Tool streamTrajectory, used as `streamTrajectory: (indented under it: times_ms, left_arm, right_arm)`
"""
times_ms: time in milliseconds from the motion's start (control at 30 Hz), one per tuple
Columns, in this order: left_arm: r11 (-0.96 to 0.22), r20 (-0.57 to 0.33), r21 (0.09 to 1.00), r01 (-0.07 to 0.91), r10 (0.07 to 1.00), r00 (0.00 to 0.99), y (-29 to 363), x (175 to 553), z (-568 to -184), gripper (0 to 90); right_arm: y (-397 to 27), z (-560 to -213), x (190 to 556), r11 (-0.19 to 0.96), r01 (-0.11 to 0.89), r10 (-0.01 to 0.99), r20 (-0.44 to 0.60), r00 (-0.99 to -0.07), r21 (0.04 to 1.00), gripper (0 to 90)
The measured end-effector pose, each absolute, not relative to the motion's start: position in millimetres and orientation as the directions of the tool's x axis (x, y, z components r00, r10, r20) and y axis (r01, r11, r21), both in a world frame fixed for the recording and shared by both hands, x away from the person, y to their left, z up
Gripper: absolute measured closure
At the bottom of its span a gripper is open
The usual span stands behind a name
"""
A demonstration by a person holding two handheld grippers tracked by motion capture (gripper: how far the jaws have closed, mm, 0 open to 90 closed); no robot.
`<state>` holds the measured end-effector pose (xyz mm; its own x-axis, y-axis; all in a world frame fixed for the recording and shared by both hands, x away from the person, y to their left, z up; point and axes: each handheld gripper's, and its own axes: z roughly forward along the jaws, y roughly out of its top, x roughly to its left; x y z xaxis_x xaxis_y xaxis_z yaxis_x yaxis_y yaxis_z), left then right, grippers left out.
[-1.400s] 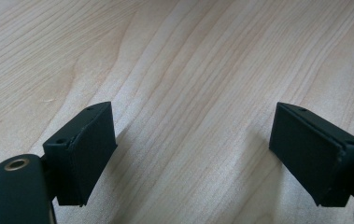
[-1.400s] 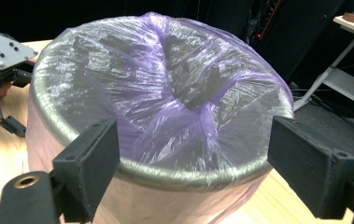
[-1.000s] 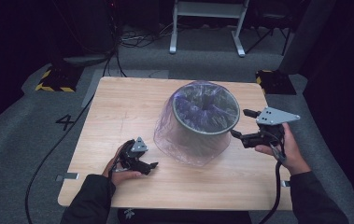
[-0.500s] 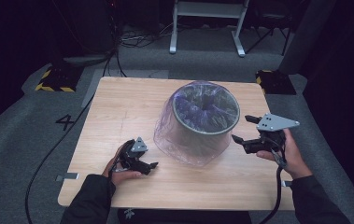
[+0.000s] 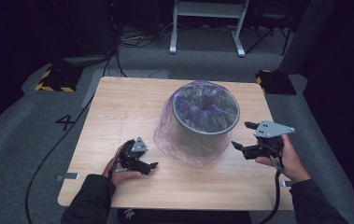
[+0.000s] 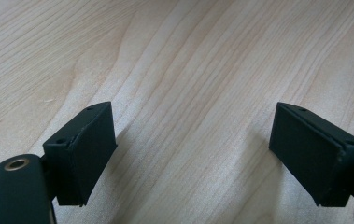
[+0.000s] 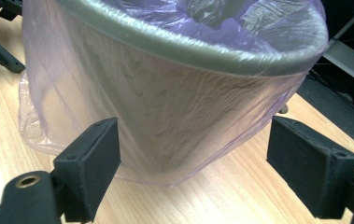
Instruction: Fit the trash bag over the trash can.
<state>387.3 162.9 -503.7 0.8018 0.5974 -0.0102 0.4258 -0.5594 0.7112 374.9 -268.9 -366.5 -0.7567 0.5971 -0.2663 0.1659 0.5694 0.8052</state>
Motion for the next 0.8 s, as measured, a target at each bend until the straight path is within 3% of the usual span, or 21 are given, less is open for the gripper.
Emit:
streamTrajectory:
  times_ms: [800]
  left_arm:
    - [-0.559, -0.01, 0.711, 0.426, 0.598, 0.802, 162.9, 387.3, -503.7, 14.0]
  right_arm:
    - [-276.2, -402.0, 372.6, 0.607, 0.245, 0.602, -0.237, -0.762, 0.756, 17.7]
